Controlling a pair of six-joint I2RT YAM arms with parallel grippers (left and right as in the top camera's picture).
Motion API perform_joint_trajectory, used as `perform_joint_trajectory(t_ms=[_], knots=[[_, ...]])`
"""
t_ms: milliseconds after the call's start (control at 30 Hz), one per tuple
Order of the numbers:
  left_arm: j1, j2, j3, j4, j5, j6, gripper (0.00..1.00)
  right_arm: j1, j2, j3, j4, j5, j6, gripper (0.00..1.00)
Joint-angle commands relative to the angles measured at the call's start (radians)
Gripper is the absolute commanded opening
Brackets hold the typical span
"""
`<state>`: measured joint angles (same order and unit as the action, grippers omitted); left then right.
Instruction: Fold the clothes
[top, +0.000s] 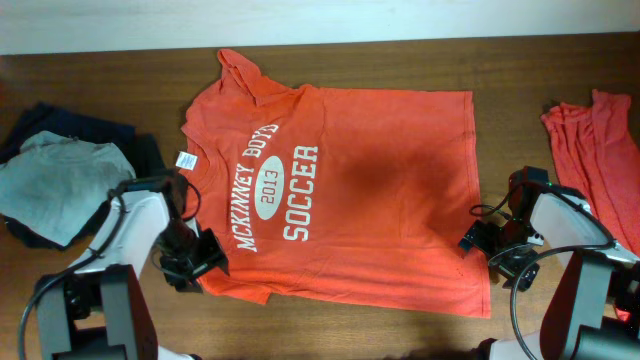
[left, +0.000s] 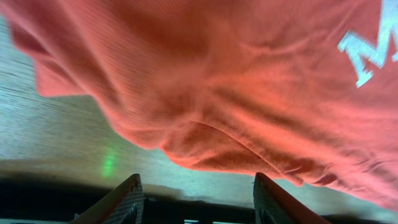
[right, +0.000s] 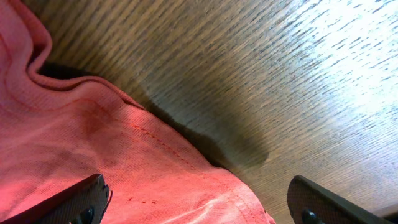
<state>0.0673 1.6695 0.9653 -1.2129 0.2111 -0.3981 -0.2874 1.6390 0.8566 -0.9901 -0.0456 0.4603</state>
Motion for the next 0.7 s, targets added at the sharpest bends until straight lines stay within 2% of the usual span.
perform_joint_trajectory(t_ms=[0, 67, 133, 267, 333, 400, 433, 467, 500, 533, 633, 667], knots=[[-0.043, -0.021, -0.053, -0.002, 0.010, -0.056, 0.57, -0.002, -0.018, 0.015, 0.003, -0.003, -0.016, 0.96], [-0.058, -0.021, -0.071, 0.029, 0.010, -0.074, 0.57, -0.002, -0.018, 0.015, 0.004, -0.003, -0.016, 0.97], [-0.065, -0.021, -0.094, 0.078, 0.010, -0.078, 0.48, -0.002, -0.018, 0.015, 0.010, -0.003, -0.019, 0.97], [-0.066, -0.021, -0.119, 0.117, 0.011, -0.088, 0.09, -0.002, -0.018, 0.015, 0.010, -0.003, -0.019, 0.97], [-0.066, -0.021, -0.119, 0.119, 0.010, -0.088, 0.03, -0.002, -0.018, 0.015, 0.011, -0.003, -0.019, 0.97], [-0.065, -0.021, -0.119, 0.122, 0.008, -0.087, 0.02, -0.002, -0.018, 0.015, 0.011, -0.003, -0.019, 0.96], [-0.066, -0.021, -0.119, 0.121, 0.002, -0.087, 0.07, -0.002, -0.018, 0.015, 0.011, -0.003, -0.019, 0.97], [-0.068, -0.021, -0.120, 0.121, 0.003, -0.087, 0.24, -0.002, -0.018, 0.015, 0.011, -0.003, -0.019, 0.96], [-0.070, -0.021, -0.120, 0.121, 0.003, -0.087, 0.33, -0.002, -0.018, 0.015, 0.011, -0.004, -0.019, 0.97], [-0.076, -0.021, -0.120, 0.125, 0.002, -0.087, 0.48, -0.002, -0.018, 0.015, 0.011, -0.004, -0.019, 0.97], [-0.093, -0.021, -0.125, 0.156, -0.001, -0.088, 0.59, -0.002, -0.018, 0.015, 0.014, -0.019, -0.038, 0.96], [-0.098, -0.021, -0.127, 0.161, 0.000, -0.088, 0.58, -0.002, -0.018, 0.015, 0.014, -0.023, -0.038, 0.97]])
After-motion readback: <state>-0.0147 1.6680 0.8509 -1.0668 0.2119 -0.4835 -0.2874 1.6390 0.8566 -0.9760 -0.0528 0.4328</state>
